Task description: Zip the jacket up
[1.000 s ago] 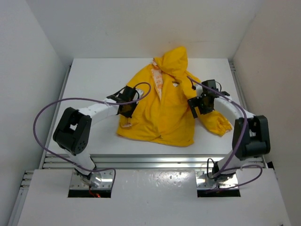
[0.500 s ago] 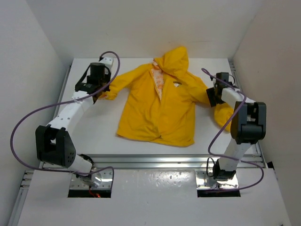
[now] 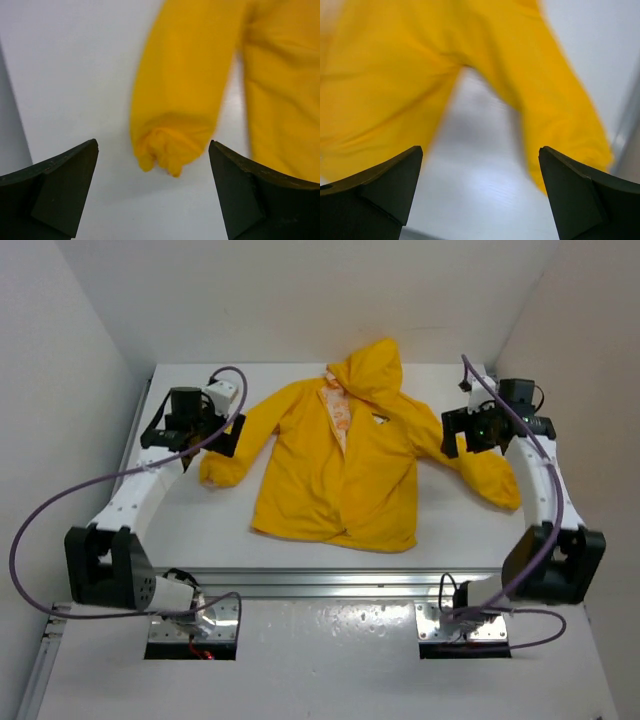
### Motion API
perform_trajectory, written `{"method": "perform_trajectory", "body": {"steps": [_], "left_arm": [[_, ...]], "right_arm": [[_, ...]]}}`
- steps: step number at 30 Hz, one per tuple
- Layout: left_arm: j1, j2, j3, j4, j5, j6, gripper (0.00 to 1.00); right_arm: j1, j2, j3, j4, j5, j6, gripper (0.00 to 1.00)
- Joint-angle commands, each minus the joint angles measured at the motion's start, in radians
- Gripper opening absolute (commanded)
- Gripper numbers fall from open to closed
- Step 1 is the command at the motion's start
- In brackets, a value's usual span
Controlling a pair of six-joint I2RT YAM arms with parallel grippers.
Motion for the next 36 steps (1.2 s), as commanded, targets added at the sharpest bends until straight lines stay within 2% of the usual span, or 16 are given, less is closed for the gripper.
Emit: {"method": "perform_trajectory", "body": {"steps": [1,2,3,4,6,8,9,12,15,22,26,29,31,34,35,36], "left_arm": [[-0.104,-0.137,0.021,-0.141,0.427,0.266,0.96],[-0.171,-0.163,-0.003,-0.172,0.495,0.292,0.96],[-0.207,-0.177,-0.026,-0.202,0.517,0.314,0.95],[-0.243,-0.19,-0.054,-0.203,0.529,0.355,0.94],[-0.37,-0.2,-0.123,-0.203,0.497,0.368,0.93],[-0.438,-0.169,-0.146,-0.193,0.444,0.358,0.91],[-0.478,-0.131,-0.146,-0.193,0.434,0.346,0.9],[-0.498,-0.094,-0.158,-0.12,0.381,0.28,0.86],[-0.498,-0.074,-0.158,-0.04,0.339,0.25,0.86],[-0.489,-0.056,-0.177,0.055,0.279,0.199,0.86],[-0.478,-0.055,-0.177,0.066,0.259,0.19,0.86],[-0.468,-0.045,-0.177,0.092,0.23,0.19,0.87],[-0.455,-0.045,-0.177,0.102,0.221,0.181,0.87],[-0.446,-0.045,-0.167,0.112,0.212,0.171,0.87],[-0.446,-0.045,-0.167,0.112,0.212,0.171,0.87],[-0.446,-0.045,-0.167,0.112,0.221,0.171,0.87]], "right_arm": [[0.076,-0.127,-0.001,-0.227,-0.499,-0.048,1.0],[0.136,-0.134,-0.008,-0.315,-0.524,-0.091,1.0],[0.153,-0.152,-0.045,-0.324,-0.525,-0.11,1.0],[0.27,-0.157,-0.091,-0.342,-0.519,-0.126,1.0],[0.334,-0.16,-0.143,-0.312,-0.476,-0.108,1.0],[0.397,-0.141,-0.222,-0.26,-0.433,-0.075,1.0],[0.41,-0.132,-0.237,-0.226,-0.354,-0.027,1.0],[0.427,-0.088,-0.304,-0.114,-0.234,0.08,0.99],[0.427,0.027,-0.277,-0.084,-0.094,0.155,0.97],[0.462,0.176,-0.237,-0.046,0.039,0.136,0.74],[0.488,0.211,-0.234,0.017,0.158,0.128,0.77],[0.499,0.266,-0.191,-0.008,0.185,0.152,0.68],[0.508,0.314,-0.182,-0.017,0.211,0.153,0.58],[0.471,0.345,-0.164,-0.011,0.235,0.146,0.22],[0.447,0.357,-0.136,-0.011,0.235,0.146,0.03],[0.422,0.366,-0.124,-0.02,0.236,0.142,0.0]]}}
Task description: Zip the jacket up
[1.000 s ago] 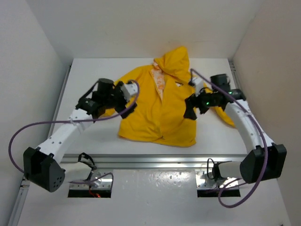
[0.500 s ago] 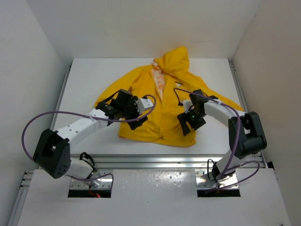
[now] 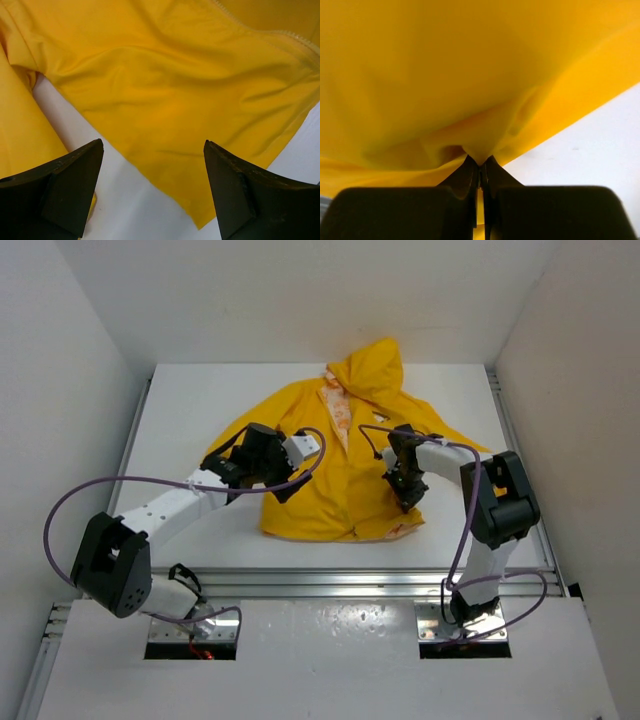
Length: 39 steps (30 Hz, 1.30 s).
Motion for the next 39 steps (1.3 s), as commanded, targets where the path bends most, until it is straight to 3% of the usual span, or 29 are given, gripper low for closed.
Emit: {"method": "perform_trajectory", "body": {"steps": [1,9,20,34,37,38,39], "left_arm": [[0.008,0.002,-0.003,0.04,0.013,-0.005,0.87],[0.008,0.077,-0.014,0.04,0.12,0.16,0.89],[-0.099,0.318,0.161,0.031,0.247,0.202,0.9],[-0.228,0.424,0.204,0.065,0.382,0.162,0.9],[-0.238,0.447,0.204,0.084,0.349,0.153,0.77],[-0.238,0.447,0.204,0.098,0.336,0.141,0.59],[-0.247,0.459,0.216,0.098,0.307,0.141,0.48]], "right_arm": [[-0.072,0.037,0.071,0.035,0.093,-0.023,0.0],[-0.238,-0.034,0.156,-0.02,-0.019,-0.115,0.0],[-0.201,-0.029,0.153,-0.124,-0.207,-0.001,0.0],[-0.211,0.005,0.199,-0.161,-0.234,0.038,0.0],[-0.227,0.005,0.199,-0.169,-0.241,0.039,0.0],[-0.234,0.003,0.2,-0.169,-0.243,0.041,0.0],[-0.235,0.0,0.197,-0.17,-0.252,0.044,0.0]]}}
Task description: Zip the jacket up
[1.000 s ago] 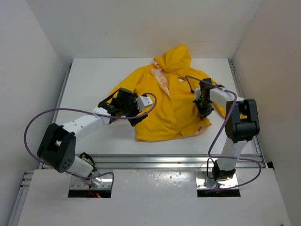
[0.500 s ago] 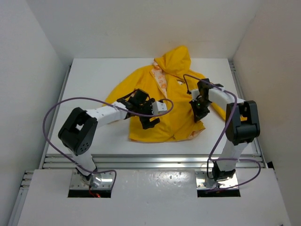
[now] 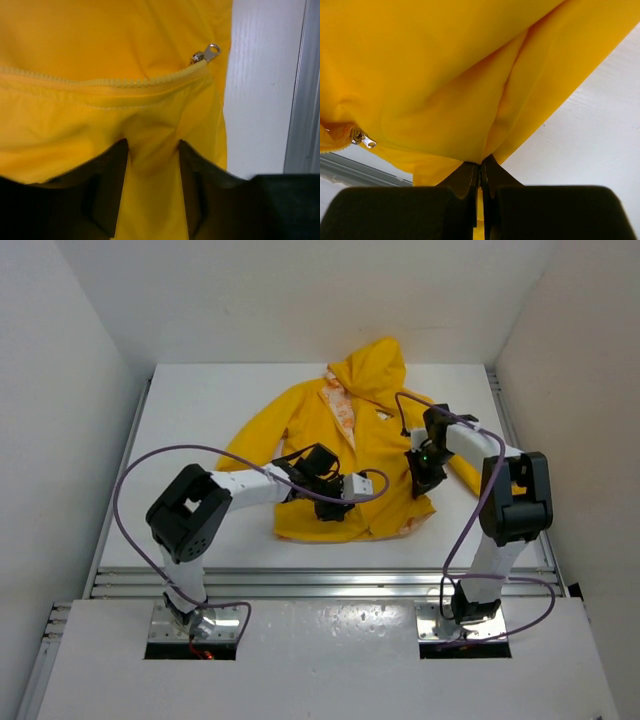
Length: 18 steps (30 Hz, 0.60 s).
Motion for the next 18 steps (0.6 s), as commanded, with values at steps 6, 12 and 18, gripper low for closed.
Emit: {"method": "perform_trajectory", "body": {"steps": [6,12,18], "left_arm": [[-0.02,0.023,0.055,0.053,-0.089,-0.021,0.01],[0.058,-0.114,-0.04,0.027,-0.086,-0.027,0.0],[0.135,-0.299,-0.08,-0.105,0.008,0.02,0.0]], "right_arm": [[-0.032,-0.018,0.014,-0.019,-0.036,0.015,0.0],[-0.062,-0.032,-0.007,-0.016,-0.025,-0.01,0.0],[-0.144,-0.113,-0.029,-0.049,-0.275,-0.133,0.46]]}}
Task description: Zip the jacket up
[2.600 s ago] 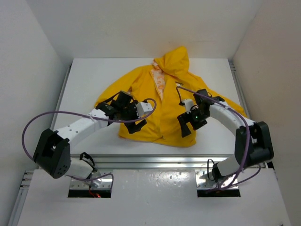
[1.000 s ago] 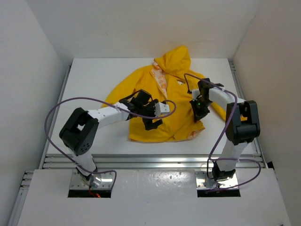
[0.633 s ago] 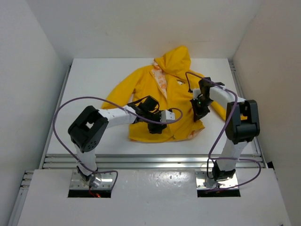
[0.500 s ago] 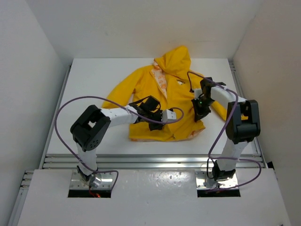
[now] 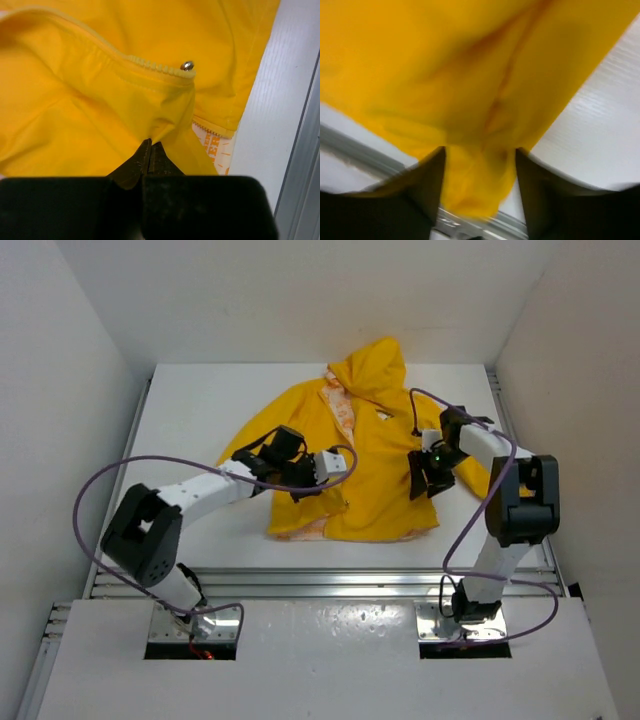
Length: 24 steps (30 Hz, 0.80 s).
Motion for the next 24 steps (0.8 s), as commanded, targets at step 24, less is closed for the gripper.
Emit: {"method": "perform_trajectory", "body": {"steps": [24], "left_arm": [[0.098,-0.029,0.144,-0.175,0.476,-0.142,0.0]], "right_arm": [[0.18,-0.247,-0.158,0.203,-0.99,-0.102,0.61]]}}
